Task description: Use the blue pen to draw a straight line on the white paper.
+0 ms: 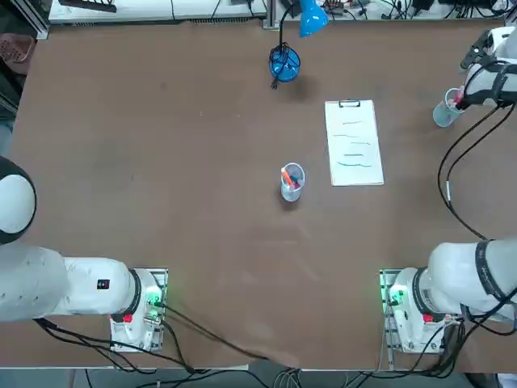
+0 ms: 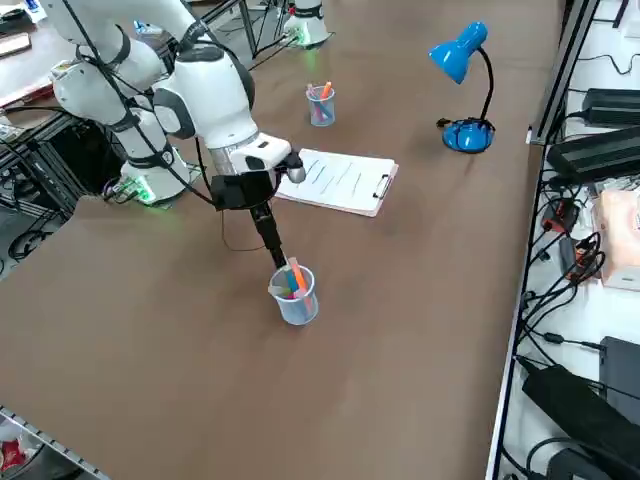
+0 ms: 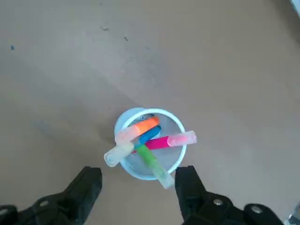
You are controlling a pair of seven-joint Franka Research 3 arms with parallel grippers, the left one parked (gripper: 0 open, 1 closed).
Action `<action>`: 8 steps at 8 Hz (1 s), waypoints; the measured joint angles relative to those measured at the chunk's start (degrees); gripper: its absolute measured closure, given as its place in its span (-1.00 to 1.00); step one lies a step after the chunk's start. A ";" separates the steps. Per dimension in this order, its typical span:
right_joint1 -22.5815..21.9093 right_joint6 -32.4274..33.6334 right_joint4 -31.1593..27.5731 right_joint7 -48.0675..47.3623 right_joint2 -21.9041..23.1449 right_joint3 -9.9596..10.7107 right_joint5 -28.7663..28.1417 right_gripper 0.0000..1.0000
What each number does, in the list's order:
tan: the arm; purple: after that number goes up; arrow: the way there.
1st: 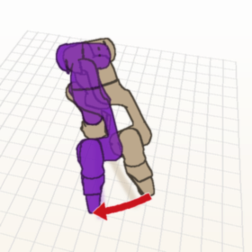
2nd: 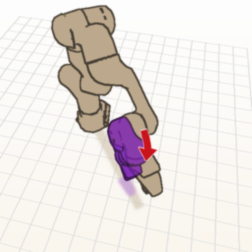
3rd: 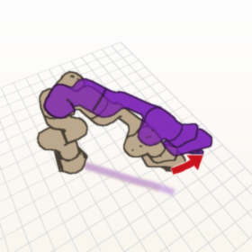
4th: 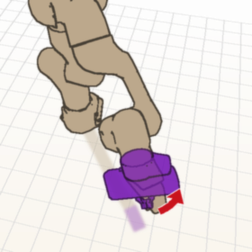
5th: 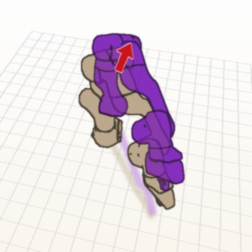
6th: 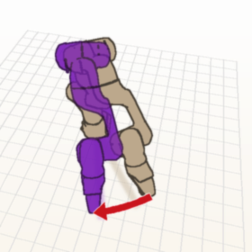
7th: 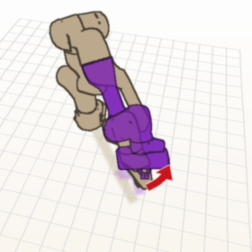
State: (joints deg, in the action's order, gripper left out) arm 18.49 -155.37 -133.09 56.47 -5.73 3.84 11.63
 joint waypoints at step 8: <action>-1.32 -4.48 -2.57 -1.05 -2.32 -0.52 0.41 -0.71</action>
State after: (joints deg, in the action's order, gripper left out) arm 17.17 -159.85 -135.66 55.42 -8.05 3.32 12.04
